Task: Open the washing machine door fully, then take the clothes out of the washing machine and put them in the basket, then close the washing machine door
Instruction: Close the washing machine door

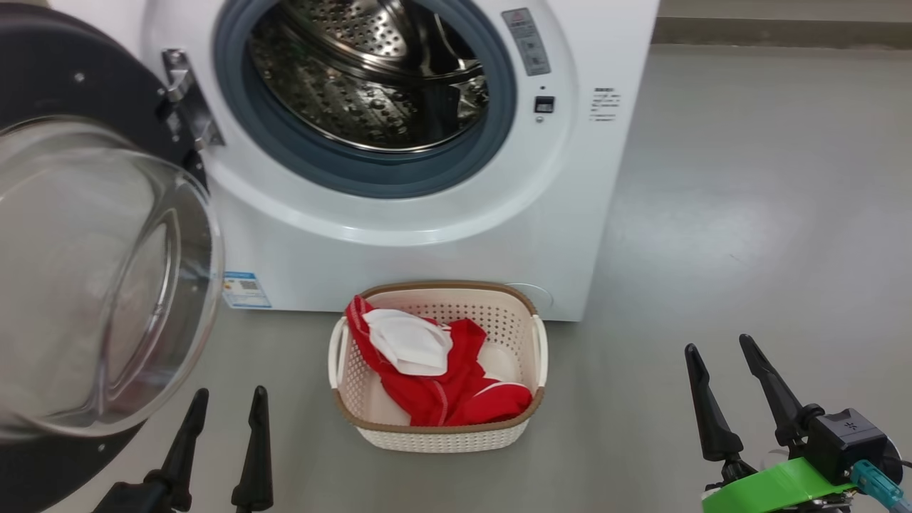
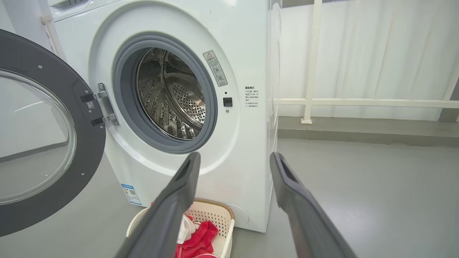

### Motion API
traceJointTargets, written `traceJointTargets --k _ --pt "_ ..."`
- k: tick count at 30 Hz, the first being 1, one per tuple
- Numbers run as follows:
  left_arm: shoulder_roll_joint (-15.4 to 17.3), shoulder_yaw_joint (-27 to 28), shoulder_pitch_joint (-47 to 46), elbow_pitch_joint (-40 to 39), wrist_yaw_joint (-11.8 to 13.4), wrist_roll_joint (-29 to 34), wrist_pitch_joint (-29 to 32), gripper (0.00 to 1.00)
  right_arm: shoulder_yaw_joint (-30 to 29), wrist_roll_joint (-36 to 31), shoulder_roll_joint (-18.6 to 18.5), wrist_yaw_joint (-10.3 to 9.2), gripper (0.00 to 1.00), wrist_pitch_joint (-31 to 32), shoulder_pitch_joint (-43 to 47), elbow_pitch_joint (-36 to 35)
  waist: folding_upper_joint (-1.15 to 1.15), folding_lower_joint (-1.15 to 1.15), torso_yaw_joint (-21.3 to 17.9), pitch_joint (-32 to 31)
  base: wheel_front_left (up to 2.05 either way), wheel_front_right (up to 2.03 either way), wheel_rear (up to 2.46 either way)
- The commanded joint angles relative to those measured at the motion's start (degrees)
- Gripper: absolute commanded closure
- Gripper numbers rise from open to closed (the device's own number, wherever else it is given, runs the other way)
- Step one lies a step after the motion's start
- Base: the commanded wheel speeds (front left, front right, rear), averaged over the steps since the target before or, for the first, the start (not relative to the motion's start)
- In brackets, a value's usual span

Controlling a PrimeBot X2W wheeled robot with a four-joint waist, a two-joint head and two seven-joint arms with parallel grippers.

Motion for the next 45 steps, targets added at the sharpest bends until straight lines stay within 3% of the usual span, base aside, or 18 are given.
traceJointTargets --k 1,26,34,45 --pt "0.6 2.3 -1.7 -1.9 0.5 0.7 -0.7 0.00 1.7 -0.5 -0.5 0.36 0.00 -0.4 -2.3 -1.6 0.00 0.00 2.3 0.0 0.00 0.00 0.00" --pt "2.9 2.2 -0.3 -4.9 1.7 2.0 0.7 0.00 5.5 0.4 -0.5 0.36 0.00 -0.4 -3.9 -1.5 0.00 0.00 19.4 -3.1 0.00 0.00 0.00" --pt "3.2 2.3 0.0 -5.3 2.7 2.1 1.2 0.00 5.9 0.9 -0.5 0.36 0.00 -0.4 -3.9 -1.3 0.00 0.00 21.1 -3.4 0.00 0.00 0.00" --pt "3.1 2.6 0.1 -5.5 3.3 1.3 1.1 0.00 5.8 1.4 -0.5 0.36 0.00 -0.4 -4.2 -1.4 0.00 0.00 20.2 -3.3 0.00 0.00 0.00"
